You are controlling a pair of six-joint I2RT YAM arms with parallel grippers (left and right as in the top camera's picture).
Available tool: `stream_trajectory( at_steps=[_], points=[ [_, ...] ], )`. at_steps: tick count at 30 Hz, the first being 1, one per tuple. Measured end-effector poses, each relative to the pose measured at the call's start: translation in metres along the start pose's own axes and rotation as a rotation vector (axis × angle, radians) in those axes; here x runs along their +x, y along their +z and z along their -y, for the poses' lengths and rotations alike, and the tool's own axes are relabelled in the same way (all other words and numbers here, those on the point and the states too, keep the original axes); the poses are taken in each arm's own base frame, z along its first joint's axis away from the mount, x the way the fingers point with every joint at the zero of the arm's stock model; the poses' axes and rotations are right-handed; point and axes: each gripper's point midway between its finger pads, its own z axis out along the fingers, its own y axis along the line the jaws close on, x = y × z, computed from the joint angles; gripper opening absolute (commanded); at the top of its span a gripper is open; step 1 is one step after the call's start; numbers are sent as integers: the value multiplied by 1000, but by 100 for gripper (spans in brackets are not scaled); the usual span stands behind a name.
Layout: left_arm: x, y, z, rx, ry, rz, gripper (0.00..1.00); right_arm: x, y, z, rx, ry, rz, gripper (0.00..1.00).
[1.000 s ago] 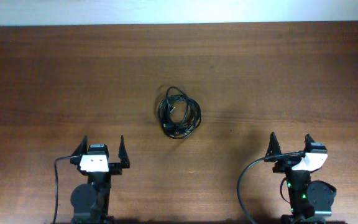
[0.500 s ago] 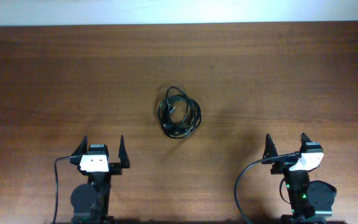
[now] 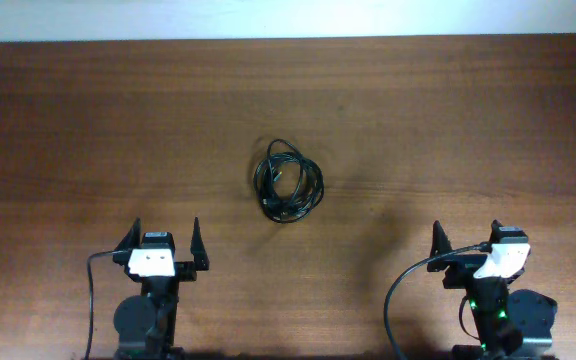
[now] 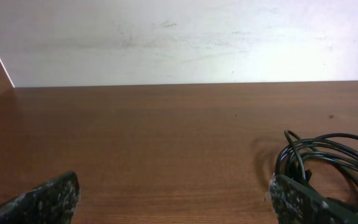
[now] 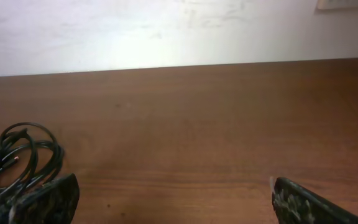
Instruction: Untangle cables
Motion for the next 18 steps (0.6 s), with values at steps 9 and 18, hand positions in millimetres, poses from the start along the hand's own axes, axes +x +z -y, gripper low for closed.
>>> stream_trajectory(
  at_steps=[9, 18],
  points=[
    [0, 0, 0, 0, 0, 1, 99, 15, -1, -15, -89, -4, -64, 98],
    [13, -11, 20, 122, 12, -168, 99, 24, 3, -17, -102, -11, -111, 98]
  ],
)
